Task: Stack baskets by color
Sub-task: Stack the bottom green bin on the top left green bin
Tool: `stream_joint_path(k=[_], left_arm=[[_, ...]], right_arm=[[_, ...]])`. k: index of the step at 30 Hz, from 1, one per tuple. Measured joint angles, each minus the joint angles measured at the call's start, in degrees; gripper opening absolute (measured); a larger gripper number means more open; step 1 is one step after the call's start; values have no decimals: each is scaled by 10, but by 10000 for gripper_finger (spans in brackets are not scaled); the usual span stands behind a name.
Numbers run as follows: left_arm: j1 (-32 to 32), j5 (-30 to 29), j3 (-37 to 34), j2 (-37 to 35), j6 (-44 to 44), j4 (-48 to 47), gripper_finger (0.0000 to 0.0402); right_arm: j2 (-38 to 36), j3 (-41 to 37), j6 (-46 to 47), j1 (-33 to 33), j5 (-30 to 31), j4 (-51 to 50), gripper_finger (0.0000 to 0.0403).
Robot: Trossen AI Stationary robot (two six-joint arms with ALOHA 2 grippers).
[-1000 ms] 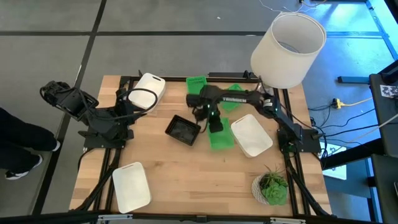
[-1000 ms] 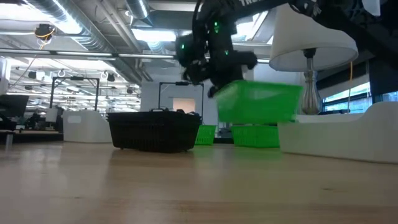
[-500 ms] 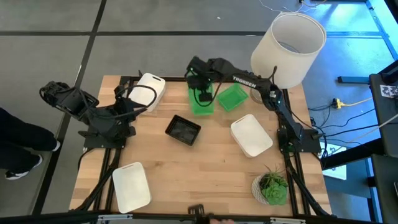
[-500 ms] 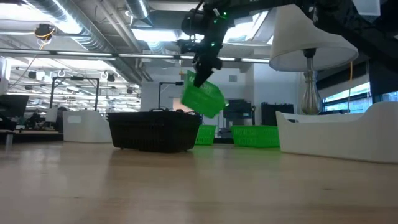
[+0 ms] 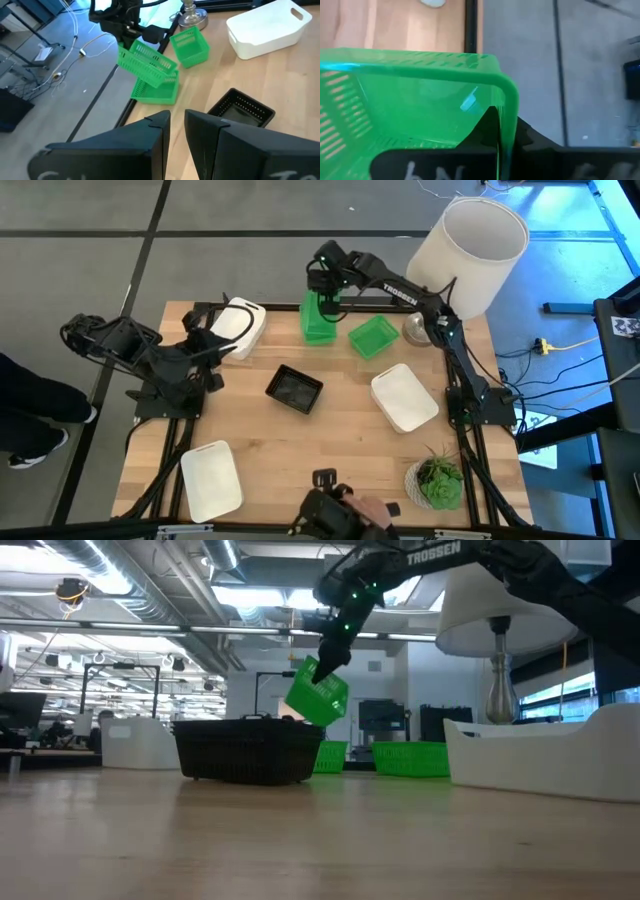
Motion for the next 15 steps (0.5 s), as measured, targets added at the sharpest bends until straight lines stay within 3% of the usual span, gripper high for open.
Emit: stream_joint_path(k=[7,15], left_arm=[[13,0,0,0,0,0,50],[16,1,0,0,0,0,50]], right_arm=[[38,-4,-20,-1,5,-5,0],[45,-4,-48,11,1,-88,0]])
